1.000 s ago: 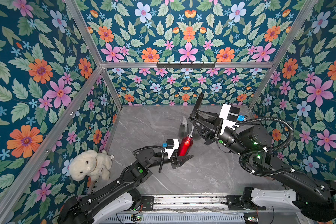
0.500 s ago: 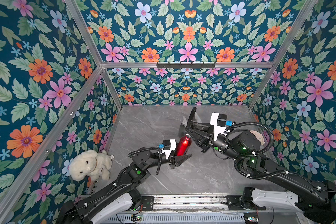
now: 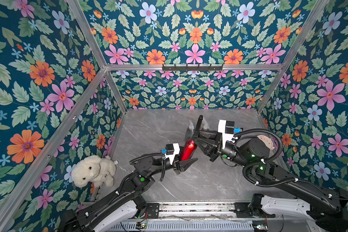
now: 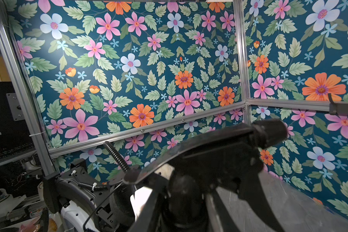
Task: Attach spray nozzles to spray bottles
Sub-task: Insert the spray nozzle into the spray bottle.
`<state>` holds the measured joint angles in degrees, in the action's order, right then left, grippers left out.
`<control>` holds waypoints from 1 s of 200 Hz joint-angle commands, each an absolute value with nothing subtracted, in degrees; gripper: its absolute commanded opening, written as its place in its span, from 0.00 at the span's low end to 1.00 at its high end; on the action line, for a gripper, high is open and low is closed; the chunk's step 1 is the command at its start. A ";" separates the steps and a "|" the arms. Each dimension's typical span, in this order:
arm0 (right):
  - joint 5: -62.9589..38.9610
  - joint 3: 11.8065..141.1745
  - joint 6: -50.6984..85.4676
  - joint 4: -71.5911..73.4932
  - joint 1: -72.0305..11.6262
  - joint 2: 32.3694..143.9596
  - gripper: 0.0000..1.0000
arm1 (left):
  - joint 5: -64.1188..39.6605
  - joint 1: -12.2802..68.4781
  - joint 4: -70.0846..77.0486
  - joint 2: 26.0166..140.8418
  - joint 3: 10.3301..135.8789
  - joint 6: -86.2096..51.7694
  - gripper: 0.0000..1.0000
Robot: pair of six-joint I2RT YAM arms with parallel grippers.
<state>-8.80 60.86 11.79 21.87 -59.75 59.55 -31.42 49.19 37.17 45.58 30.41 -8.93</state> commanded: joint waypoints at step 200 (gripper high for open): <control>-9.08 65.31 13.66 18.32 -59.82 62.40 0.28 | -29.24 49.13 44.00 44.44 28.48 -10.09 0.00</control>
<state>-8.38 65.23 14.13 17.50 -59.77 62.52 -32.36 49.17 40.29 45.50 28.99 -10.04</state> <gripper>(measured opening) 0.301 0.509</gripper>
